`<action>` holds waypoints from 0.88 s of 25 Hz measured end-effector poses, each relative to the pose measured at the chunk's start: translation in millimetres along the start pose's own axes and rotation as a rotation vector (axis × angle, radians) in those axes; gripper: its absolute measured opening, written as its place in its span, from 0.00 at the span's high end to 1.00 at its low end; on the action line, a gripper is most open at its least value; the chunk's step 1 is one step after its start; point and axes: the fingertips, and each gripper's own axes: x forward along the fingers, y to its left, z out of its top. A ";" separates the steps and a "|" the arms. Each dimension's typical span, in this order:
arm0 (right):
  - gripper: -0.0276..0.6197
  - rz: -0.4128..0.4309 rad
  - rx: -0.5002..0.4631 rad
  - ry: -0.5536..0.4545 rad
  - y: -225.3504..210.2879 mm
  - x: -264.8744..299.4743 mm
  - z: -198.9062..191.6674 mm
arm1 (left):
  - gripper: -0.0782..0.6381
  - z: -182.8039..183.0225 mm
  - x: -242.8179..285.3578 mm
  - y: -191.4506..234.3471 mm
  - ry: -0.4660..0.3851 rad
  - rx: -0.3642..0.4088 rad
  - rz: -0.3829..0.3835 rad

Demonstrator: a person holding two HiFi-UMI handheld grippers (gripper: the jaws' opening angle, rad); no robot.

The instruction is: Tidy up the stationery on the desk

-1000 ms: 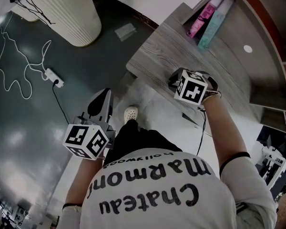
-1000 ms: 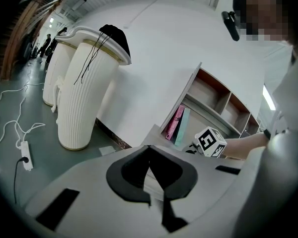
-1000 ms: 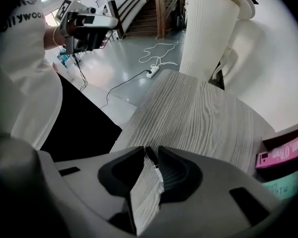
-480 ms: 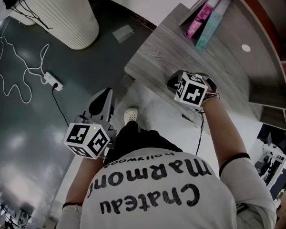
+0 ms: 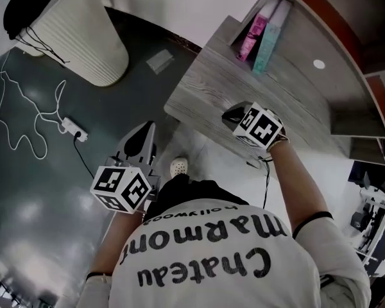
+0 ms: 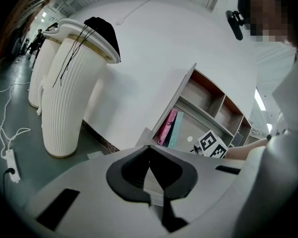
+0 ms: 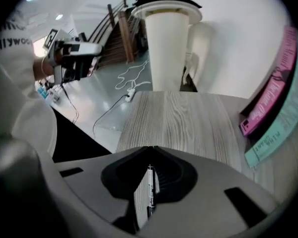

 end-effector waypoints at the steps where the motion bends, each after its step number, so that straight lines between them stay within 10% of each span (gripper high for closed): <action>1: 0.89 -0.017 0.055 -0.048 -4.8 -6.9 5.1 | 0.87 4.4 3.4 -2.8 -0.002 0.006 -0.012; 11: 0.89 -0.257 0.533 -0.595 -64.2 -134.4 25.6 | 0.87 45.5 50.7 -54.8 -0.005 0.090 -0.178; 22: 0.89 -0.665 0.753 -0.814 -66.0 -266.7 -50.2 | 0.87 42.4 123.1 -160.9 0.121 0.238 -0.425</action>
